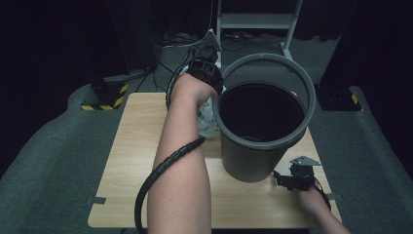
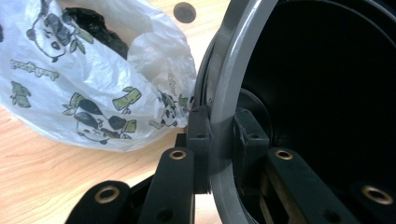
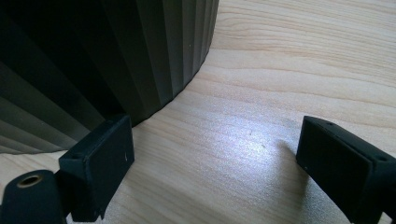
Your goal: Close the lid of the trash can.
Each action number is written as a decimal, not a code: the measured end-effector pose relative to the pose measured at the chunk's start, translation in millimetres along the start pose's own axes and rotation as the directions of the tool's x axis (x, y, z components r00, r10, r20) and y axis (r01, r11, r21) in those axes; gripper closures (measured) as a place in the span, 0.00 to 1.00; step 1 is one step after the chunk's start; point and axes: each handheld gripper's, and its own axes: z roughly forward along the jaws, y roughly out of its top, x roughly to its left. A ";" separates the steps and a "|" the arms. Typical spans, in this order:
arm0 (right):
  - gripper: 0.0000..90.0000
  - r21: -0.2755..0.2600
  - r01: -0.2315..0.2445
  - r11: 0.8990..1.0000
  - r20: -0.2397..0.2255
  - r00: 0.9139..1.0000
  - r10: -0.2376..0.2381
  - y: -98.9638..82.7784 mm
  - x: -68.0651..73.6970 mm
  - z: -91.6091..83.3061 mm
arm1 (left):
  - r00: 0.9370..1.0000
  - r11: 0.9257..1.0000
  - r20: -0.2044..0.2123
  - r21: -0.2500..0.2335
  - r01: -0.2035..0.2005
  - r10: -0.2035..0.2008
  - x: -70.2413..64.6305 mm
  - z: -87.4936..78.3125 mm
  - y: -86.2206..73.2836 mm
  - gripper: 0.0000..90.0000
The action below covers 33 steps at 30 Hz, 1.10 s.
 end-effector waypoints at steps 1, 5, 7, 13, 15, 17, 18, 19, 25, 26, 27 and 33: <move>0.12 0.000 0.001 1.000 0.000 1.000 -0.001 0.0 -0.1 0.0 | 1.000 1.000 -0.001 0.003 -0.001 0.001 -0.5 0.2 0.3 0.87; 0.12 0.000 0.002 1.000 0.000 1.000 -0.002 0.0 -0.1 0.0 | 1.000 1.000 -0.011 0.005 -0.008 0.008 -2.5 2.7 1.2 0.87; 0.12 0.000 0.002 1.000 0.000 1.000 -0.002 0.0 -0.1 -0.1 | 1.000 1.000 -0.011 0.006 -0.007 0.007 -3.0 4.1 1.2 0.87; 0.12 -0.001 0.005 1.000 -0.002 1.000 -0.005 0.0 -0.1 0.0 | 1.000 1.000 -0.009 0.003 -0.010 0.010 -1.7 8.0 -0.3 0.87; 0.12 -0.001 0.005 1.000 -0.002 1.000 -0.005 0.0 -0.1 0.0 | 1.000 1.000 -0.006 0.002 -0.005 0.005 -1.5 9.4 -0.6 0.87; 0.12 -0.001 0.005 1.000 -0.002 1.000 -0.005 0.0 -0.1 0.0 | 1.000 1.000 -0.008 0.004 -0.007 0.007 -1.7 10.6 -0.4 0.87; 0.12 -0.001 0.005 1.000 -0.002 1.000 -0.005 0.0 -0.1 0.0 | 1.000 1.000 -0.012 0.005 -0.011 0.011 -1.7 11.0 -0.3 0.87; 0.12 -0.001 0.005 1.000 -0.003 1.000 -0.005 0.0 -0.1 0.0 | 1.000 1.000 -0.010 0.005 -0.008 0.008 -2.0 11.5 -0.2 0.87; 0.12 -0.001 0.005 1.000 -0.002 1.000 -0.005 0.0 -0.1 0.0 | 1.000 1.000 -0.019 0.008 -0.018 0.018 -3.7 13.8 0.8 0.87; 0.12 -0.001 0.005 1.000 -0.002 1.000 -0.005 0.0 -0.1 0.0 | 1.000 1.000 -0.020 0.009 -0.018 0.018 -4.0 14.5 1.0 0.87; 0.12 0.000 0.005 1.000 -0.002 1.000 -0.005 0.0 -0.1 0.0 | 1.000 1.000 -0.021 0.011 -0.018 0.018 -4.2 15.1 1.1 0.87; 0.12 -0.001 0.005 1.000 -0.002 1.000 -0.005 0.0 -0.1 0.0 | 1.000 1.000 -0.020 0.010 -0.019 0.019 -3.2 19.5 0.9 0.86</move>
